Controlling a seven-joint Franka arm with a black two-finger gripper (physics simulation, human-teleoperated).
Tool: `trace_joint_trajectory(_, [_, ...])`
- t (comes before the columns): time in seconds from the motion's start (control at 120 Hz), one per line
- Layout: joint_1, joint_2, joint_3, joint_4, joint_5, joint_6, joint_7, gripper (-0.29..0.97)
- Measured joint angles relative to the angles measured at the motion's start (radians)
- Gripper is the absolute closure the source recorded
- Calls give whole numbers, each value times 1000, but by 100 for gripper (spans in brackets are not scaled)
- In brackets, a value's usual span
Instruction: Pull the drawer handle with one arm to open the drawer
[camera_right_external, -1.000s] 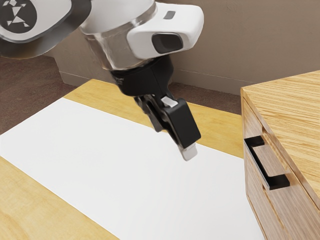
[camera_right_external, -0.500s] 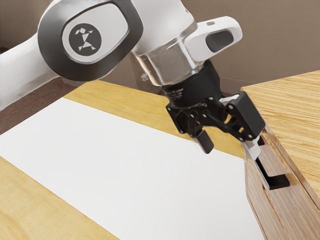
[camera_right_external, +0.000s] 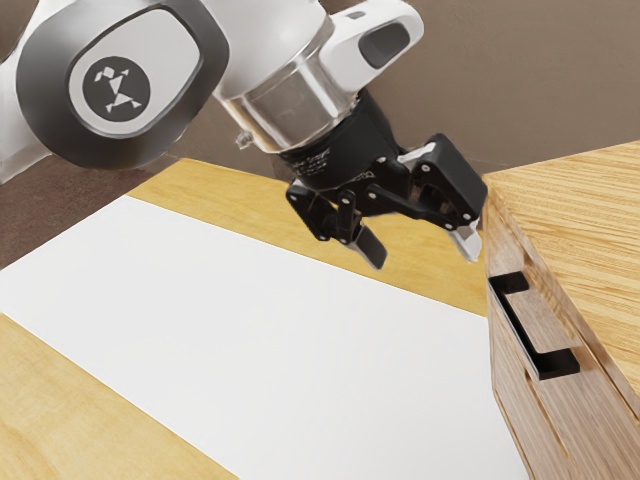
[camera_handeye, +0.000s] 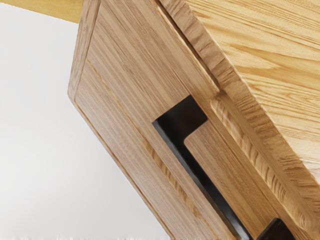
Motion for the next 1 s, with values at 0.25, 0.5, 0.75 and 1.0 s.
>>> trace_joint_trajectory(0.25, [-349,87,264,44,79,10,-59,0])
trace_joint_trajectory(0.5, [-258,99,155,50,101,15,-105,0])
trace_joint_trajectory(0.75, [-235,94,141,41,133,15,-147,0])
trace_joint_trajectory(1.0, [-260,82,121,-15,135,36,-184,0])
